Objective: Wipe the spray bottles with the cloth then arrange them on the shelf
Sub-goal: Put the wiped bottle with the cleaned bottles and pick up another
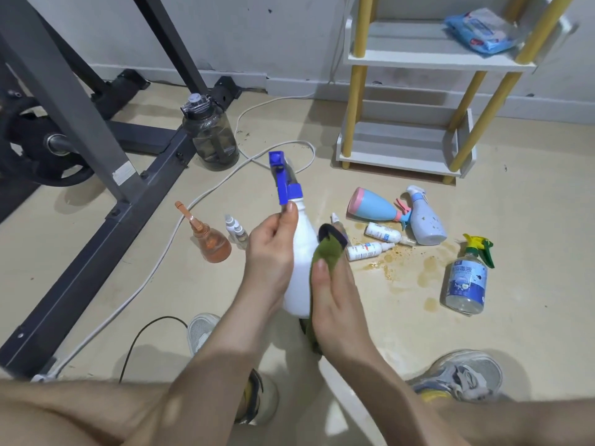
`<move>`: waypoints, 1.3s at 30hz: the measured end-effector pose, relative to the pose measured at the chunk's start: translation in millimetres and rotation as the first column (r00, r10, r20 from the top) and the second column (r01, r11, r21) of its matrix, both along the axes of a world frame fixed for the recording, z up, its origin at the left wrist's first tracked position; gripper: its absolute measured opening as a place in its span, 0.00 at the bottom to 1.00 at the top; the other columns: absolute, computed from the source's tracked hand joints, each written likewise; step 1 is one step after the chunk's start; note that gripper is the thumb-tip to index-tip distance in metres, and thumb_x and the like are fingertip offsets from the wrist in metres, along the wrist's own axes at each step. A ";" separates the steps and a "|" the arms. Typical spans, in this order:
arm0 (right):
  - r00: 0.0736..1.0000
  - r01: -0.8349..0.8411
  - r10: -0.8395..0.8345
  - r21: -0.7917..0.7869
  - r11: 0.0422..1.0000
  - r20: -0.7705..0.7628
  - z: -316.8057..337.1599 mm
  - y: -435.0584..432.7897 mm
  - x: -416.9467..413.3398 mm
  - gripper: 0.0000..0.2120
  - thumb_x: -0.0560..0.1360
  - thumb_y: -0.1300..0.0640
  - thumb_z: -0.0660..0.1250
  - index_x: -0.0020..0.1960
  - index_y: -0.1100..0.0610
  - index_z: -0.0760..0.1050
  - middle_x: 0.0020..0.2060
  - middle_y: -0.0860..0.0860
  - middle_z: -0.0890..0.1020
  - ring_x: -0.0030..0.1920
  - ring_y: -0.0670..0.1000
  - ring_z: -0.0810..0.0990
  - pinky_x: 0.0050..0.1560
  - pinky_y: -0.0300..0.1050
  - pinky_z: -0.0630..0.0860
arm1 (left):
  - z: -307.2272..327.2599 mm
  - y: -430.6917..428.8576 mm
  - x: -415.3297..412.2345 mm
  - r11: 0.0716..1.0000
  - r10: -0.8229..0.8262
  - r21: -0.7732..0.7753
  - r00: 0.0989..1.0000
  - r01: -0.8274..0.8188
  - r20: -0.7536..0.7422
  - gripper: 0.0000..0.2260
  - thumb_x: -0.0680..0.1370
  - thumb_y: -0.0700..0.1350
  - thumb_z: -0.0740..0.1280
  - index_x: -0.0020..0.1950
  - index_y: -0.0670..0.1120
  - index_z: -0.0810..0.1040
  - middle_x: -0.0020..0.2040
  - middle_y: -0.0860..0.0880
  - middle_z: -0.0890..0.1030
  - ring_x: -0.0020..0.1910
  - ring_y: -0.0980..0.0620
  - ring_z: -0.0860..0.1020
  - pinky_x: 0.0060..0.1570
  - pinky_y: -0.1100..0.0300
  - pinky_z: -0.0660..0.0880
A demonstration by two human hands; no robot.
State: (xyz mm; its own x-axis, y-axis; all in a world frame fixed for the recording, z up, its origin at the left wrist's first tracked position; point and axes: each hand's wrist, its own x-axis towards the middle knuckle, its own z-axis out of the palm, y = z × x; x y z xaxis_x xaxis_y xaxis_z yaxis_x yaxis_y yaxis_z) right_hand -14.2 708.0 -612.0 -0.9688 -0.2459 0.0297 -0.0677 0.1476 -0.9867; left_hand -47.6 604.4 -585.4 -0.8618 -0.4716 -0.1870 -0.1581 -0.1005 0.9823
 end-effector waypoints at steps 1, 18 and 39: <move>0.990 0.022 -0.021 -0.009 1.000 0.137 5.0 0.9 -4.1 0.17 0.84 0.44 0.49 0.71 0.41 0.65 0.72 0.39 0.69 0.69 0.34 0.67 0.67 0.31 0.63 | 4.4 -0.9 1.0 0.999 -0.019 0.029 1.000 0.020 -0.013 0.31 0.74 0.64 0.66 0.42 0.33 0.72 0.40 0.44 0.74 0.39 0.47 0.71 0.43 0.51 0.66; 0.880 0.324 -0.219 -0.196 0.926 0.421 34.1 -4.5 -25.0 0.15 0.83 0.42 0.53 0.56 0.44 0.77 0.54 0.47 0.84 0.56 0.47 0.82 0.62 0.51 0.76 | 7.9 20.1 0.9 0.963 -0.142 -0.208 0.978 0.173 0.154 0.22 0.72 0.69 0.61 0.58 0.59 0.77 0.54 0.55 0.82 0.57 0.52 0.80 0.62 0.49 0.75; 0.880 0.319 -0.316 0.053 0.946 0.354 32.1 -2.4 -87.5 0.40 0.68 0.29 0.46 0.75 0.48 0.61 0.62 0.46 0.72 0.70 0.58 0.71 0.70 0.60 0.67 | 10.1 26.6 22.2 0.947 -0.166 -0.223 0.948 0.230 0.272 0.12 0.70 0.65 0.61 0.48 0.63 0.78 0.43 0.61 0.82 0.51 0.55 0.79 0.55 0.54 0.75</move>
State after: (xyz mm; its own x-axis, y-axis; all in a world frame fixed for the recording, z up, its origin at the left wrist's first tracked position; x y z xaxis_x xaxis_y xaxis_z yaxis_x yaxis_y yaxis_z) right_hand -101.7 705.6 -579.9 -0.9414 0.0755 -0.3286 0.3349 0.0957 -0.9374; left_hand -25.4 631.0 -575.3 -0.8841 -0.3549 -0.3041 -0.3897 0.2006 0.8988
